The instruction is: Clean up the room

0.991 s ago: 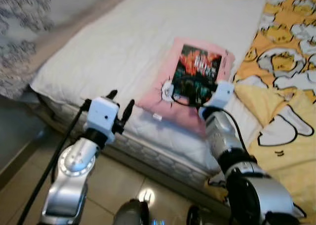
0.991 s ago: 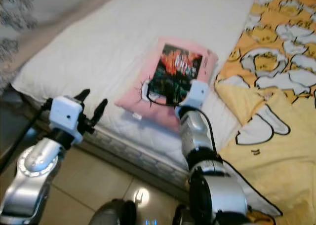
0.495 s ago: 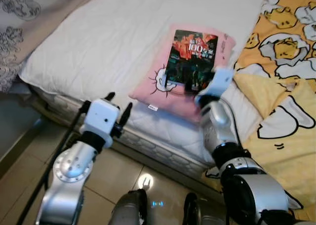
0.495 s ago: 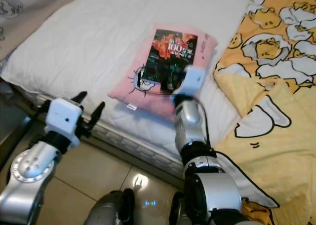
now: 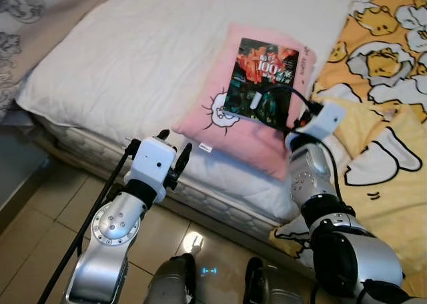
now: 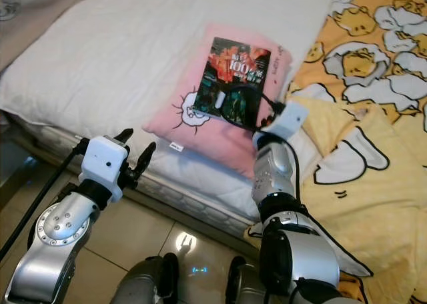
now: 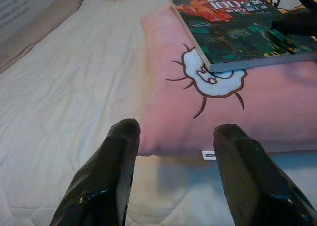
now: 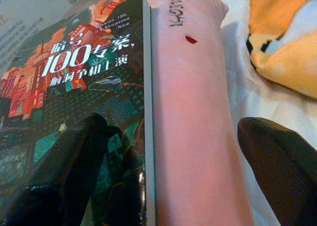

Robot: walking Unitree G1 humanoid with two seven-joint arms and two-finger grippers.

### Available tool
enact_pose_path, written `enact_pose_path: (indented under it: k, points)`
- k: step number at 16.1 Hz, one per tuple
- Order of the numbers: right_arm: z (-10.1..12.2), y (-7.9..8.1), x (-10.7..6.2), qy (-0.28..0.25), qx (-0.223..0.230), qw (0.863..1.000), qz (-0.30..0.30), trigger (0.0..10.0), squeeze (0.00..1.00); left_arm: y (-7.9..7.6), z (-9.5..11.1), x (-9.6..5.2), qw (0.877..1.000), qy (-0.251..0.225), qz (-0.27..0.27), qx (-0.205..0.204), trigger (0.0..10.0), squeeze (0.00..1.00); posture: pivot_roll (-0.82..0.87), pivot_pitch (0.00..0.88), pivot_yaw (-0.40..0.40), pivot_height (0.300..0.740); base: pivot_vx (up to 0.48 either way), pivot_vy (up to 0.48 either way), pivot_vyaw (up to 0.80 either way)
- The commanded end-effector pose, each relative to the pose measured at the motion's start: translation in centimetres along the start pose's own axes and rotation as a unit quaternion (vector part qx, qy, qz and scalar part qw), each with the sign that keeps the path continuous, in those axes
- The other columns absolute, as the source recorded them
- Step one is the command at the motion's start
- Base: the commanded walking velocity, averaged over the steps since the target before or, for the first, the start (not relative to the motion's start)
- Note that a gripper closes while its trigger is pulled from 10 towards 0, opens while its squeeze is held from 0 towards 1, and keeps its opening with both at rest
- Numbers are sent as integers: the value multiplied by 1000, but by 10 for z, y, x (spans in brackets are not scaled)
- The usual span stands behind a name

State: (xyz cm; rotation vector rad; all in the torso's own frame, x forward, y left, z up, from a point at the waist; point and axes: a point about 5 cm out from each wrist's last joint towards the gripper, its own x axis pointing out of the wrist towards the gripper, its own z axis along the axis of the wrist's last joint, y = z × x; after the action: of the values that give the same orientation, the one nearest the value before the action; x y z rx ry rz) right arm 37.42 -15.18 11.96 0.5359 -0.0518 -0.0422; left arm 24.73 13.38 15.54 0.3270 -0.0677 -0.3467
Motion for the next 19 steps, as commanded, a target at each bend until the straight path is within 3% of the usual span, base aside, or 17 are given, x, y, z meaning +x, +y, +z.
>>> enact_pose_path:
  k: [1,2,4,5,8,11,13,15,17,19]
  points:
    - [-8,-3,-3,21,11,1000,-5,10000,0,0,-5,-3,1000,12,3,4,10000,0,337,248,-3,740,0,0,0]
    - [-16,3,-3,46,26,999,6,10000,0,3,-7,-5,1000,16,8,7,10000,0,353,250,-1,740,0,0,0]
    - [-17,12,-1,47,16,999,23,10000,0,4,-7,-6,1000,16,11,9,10000,0,359,250,-2,740,0,0,0]
    - [-14,24,2,34,-9,998,46,10000,0,6,-6,-7,1000,14,14,12,10000,0,360,247,-3,740,0,0,0]
    - [-25,42,-4,37,-43,995,84,10000,0,5,-8,-5,1000,12,15,13,10000,0,351,238,-11,740,0,0,0]
    - [-27,43,-9,21,-63,994,89,10000,0,3,-4,1,1000,1,10,11,10000,0,325,226,-16,740,0,0,0]
    - [-28,34,-18,-1,-93,992,85,10000,0,3,2,14,1000,-13,0,17,10000,0,291,206,-14,740,0,0,0]
    - [-35,25,-31,-3,-113,990,85,10000,0,11,13,37,999,-33,1,-13,10000,0,220,175,1,740,0,0,0]
    - [-43,7,-54,1,-131,990,60,10000,0,19,17,83,997,-34,-22,-59,10000,0,121,150,19,740,0,0,0]
    - [-35,-1,-69,-22,-149,988,44,10000,0,17,14,105,995,-19,-39,-90,10000,0,95,146,25,740,0,0,0]
